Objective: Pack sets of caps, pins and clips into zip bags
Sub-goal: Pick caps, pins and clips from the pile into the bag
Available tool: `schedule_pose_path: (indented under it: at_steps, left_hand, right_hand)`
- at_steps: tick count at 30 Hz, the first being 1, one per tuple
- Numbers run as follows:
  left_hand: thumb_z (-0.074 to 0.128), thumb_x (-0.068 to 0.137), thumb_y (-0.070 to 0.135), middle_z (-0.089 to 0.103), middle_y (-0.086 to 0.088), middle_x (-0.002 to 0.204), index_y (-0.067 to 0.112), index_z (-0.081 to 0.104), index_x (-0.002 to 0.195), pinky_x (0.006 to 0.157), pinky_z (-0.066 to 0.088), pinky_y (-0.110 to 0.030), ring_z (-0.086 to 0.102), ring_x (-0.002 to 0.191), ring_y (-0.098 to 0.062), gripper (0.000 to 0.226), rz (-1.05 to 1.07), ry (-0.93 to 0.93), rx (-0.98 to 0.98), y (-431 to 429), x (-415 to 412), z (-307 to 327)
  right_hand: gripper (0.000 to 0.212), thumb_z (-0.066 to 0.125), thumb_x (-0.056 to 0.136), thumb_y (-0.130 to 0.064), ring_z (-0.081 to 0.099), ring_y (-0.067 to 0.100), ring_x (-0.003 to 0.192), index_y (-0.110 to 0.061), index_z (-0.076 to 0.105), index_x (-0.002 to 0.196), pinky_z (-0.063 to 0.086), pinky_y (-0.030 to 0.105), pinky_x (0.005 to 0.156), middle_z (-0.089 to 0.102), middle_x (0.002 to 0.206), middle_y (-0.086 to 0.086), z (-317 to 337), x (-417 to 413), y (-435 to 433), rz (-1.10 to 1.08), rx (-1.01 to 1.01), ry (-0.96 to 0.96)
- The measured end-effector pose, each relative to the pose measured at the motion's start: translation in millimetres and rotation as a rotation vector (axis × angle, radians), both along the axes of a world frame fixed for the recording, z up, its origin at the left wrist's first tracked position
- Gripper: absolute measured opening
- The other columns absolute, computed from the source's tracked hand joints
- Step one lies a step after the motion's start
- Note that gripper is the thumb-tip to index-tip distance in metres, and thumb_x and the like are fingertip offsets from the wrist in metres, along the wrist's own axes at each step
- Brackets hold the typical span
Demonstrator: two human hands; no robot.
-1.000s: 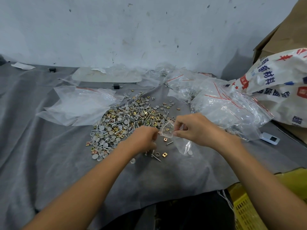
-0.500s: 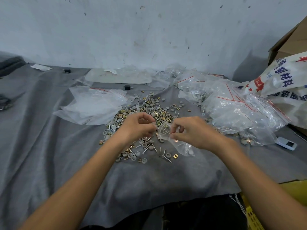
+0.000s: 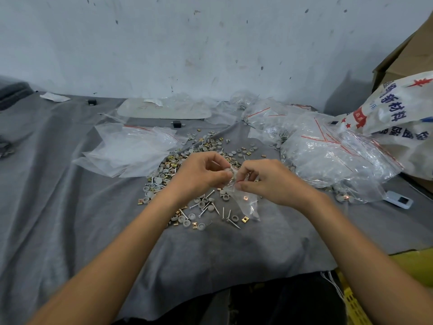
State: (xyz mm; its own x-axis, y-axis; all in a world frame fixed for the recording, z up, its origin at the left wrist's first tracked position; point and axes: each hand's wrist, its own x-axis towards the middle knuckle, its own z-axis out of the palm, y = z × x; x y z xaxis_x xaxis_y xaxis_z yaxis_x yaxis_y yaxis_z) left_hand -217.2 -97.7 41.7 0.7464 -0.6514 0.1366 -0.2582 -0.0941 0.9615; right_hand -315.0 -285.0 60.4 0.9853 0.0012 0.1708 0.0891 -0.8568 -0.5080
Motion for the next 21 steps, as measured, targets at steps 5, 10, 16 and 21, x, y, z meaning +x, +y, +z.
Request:
schedule_pose_path:
  at_steps: [5,10,16,21]
  left_hand:
    - [0.08,0.085,0.014,0.076,-0.007,0.081,0.013,0.071,0.091,0.079,0.063,-0.045,0.075,0.077,-0.027,0.011,0.071,-0.092,-0.005,-3.6,1.1,-0.6]
    - [0.079,0.087,0.02,0.074,-0.006,0.08,0.017,0.072,0.09,0.08,0.062,-0.048,0.073,0.073,-0.022,0.009,0.073,-0.159,0.011,-6.5,-2.2,1.7]
    - [0.078,0.088,0.027,0.073,0.0,0.079,0.019,0.076,0.092,0.07,0.053,-0.033,0.062,0.069,-0.008,0.009,0.12,-0.319,0.077,-5.3,-6.9,6.0]
    - [0.071,0.093,0.034,0.07,0.01,0.084,0.022,0.074,0.108,0.071,0.051,-0.025,0.064,0.075,-0.006,0.019,0.142,-0.357,0.13,-3.4,-3.3,3.3]
  right_hand:
    - [0.008,0.08,0.086,-0.032,0.066,0.003,0.082,-0.029,0.073,0.088,0.055,0.031,0.077,0.072,0.087,-0.009,1.3,-1.7,0.0,0.001,0.02,0.0]
    - [0.008,0.08,0.086,-0.034,0.065,0.003,0.08,-0.031,0.073,0.087,0.054,0.029,0.074,0.072,0.083,-0.01,2.5,-3.4,-0.8,-0.005,0.037,-0.011]
    - [0.009,0.079,0.087,-0.036,0.065,0.004,0.081,-0.031,0.072,0.087,0.053,0.028,0.074,0.071,0.083,-0.009,2.2,-4.5,-3.4,-0.013,0.037,-0.005]
    - [0.008,0.079,0.087,-0.035,0.063,0.003,0.079,-0.032,0.072,0.085,0.05,0.023,0.071,0.069,0.08,-0.014,3.0,-5.7,-6.6,-0.022,0.038,-0.027]
